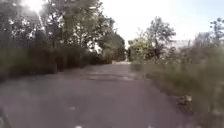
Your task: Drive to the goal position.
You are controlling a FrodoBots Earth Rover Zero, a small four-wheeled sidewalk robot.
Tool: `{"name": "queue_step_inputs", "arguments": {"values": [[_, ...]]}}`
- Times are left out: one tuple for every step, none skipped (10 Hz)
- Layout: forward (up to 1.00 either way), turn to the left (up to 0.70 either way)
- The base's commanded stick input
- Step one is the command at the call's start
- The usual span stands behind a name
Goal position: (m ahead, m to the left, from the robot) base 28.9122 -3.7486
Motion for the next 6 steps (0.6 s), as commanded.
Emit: {"name": "queue_step_inputs", "arguments": {"values": [[1.00, -0.08], [1.00, -0.10], [1.00, -0.11], [1.00, -0.11], [1.00, -0.11], [1.00, -0.11]]}}
